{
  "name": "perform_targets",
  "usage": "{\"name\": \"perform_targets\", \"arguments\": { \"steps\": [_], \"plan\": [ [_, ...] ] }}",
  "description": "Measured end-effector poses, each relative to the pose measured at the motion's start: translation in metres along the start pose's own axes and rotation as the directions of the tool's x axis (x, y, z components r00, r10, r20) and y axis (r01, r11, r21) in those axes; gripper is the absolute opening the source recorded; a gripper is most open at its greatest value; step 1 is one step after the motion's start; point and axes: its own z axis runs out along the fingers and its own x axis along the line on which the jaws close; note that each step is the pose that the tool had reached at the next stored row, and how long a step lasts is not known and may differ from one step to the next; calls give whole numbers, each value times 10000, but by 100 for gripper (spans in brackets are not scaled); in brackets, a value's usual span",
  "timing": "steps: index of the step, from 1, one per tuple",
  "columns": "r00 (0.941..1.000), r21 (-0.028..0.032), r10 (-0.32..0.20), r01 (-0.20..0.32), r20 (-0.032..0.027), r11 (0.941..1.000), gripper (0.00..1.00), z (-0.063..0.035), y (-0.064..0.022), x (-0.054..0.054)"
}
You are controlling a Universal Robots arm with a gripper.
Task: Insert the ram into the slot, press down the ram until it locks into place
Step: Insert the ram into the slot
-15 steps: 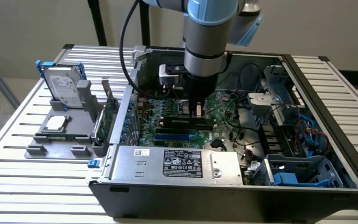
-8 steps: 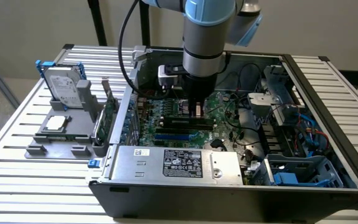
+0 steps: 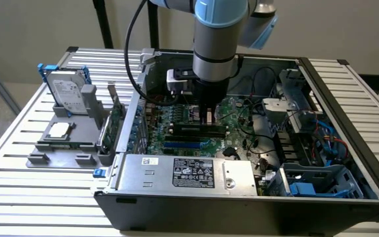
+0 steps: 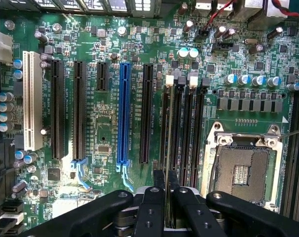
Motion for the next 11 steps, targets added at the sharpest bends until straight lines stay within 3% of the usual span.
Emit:
{"name": "perform_targets", "arguments": {
  "steps": [11],
  "plan": [
    [10000,2,0,0,-3,10000,14,27,1,-3]
  ]
}}
